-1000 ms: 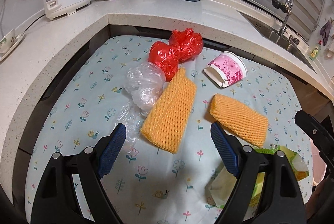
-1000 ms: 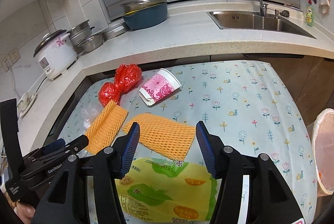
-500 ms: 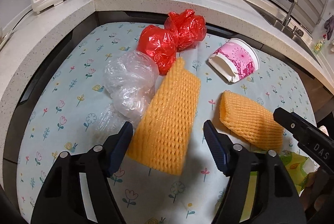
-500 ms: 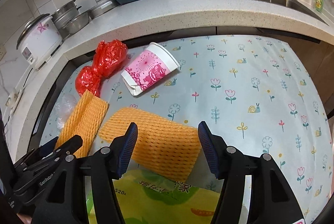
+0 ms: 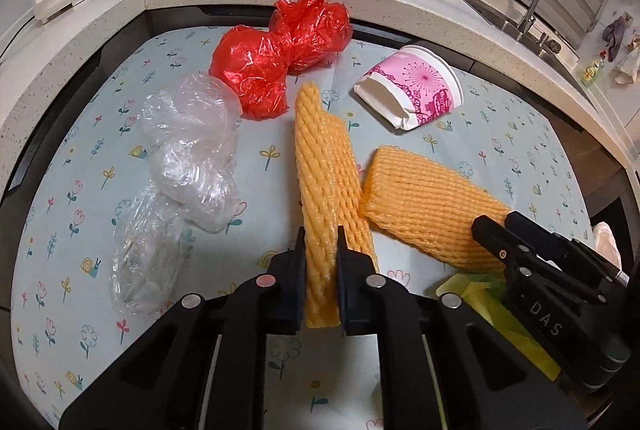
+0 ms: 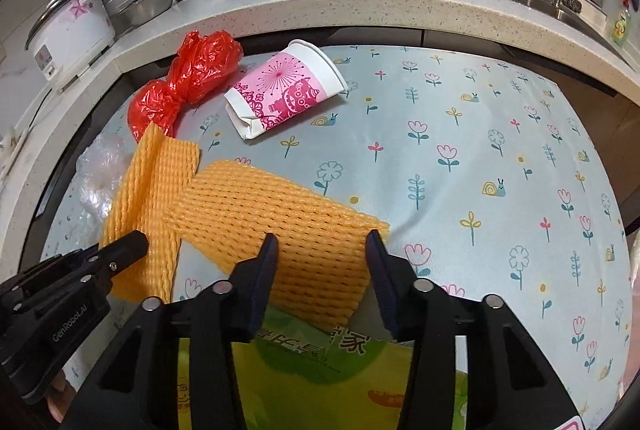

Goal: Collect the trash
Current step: 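Grasp an orange foam net with the left tool while the right tool grasps another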

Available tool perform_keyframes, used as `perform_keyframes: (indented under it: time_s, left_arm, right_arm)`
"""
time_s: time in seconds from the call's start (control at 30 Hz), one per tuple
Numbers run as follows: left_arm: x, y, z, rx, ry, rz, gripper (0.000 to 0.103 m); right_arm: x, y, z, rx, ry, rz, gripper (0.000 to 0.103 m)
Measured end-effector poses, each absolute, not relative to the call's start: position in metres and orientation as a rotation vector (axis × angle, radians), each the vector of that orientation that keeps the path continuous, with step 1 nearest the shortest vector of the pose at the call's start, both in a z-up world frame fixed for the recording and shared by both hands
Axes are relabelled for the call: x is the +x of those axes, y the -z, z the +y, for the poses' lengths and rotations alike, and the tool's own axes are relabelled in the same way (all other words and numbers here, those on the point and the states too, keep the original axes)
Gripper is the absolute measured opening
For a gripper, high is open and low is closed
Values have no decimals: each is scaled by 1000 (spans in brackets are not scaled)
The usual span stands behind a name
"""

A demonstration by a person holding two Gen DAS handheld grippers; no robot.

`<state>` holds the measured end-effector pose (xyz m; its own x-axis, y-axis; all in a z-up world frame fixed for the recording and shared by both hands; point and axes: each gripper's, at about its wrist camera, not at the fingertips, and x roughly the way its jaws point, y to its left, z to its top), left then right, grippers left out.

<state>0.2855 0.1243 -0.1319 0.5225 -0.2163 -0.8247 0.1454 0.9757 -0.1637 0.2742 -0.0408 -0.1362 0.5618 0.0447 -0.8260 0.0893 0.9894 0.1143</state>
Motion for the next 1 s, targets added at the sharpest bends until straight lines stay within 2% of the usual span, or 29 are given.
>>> perform_keyframes:
  time_s: [0.03,0.07,0.1,0.3,0.33,0.4,0.43,0.47,0.5,0.83,0.9,0.97,1.0]
  left_arm:
    - [283,130,122,-73,218,993,11]
    - [281,129,120,-71,222,991,11]
    - [279,127,118,-70,227,989,11]
    - [266,115,110,-71,246,974,10]
    - [264,114,109,-73,249,973,10]
    - [260,113,107,-71,256,972,11]
    - [259,113,106,-67,259,972,11]
    - [257,113,104,-65,263,973,11]
    - [256,114,102,-63,266,975,11]
    - [259,122,85,-48,297,992,11]
    - [260,123,83,-49,299,995,11]
    - [262,124,82,-49,297,996,10]
    - [262,124,82,-50,297,996,10]
  right_arm:
    - [273,136,-42,145,29,974,23]
    - [272,135,-43,148,28,974,7]
    - [271,135,-46,165,16,980,1]
    - [258,130,-57,231,0,976,1]
    - [256,129,-59,243,4,976,4]
    - [253,128,-66,270,19,973,18]
    - [252,128,-69,279,30,970,37]
    - [250,127,-73,288,44,961,49]
    - [248,127,-77,296,56,951,50]
    - [257,142,-98,347,77,968,53]
    - [258,143,-97,334,77,962,50]
    - [258,143,-95,314,82,958,34]
    - [258,142,-95,307,84,955,32]
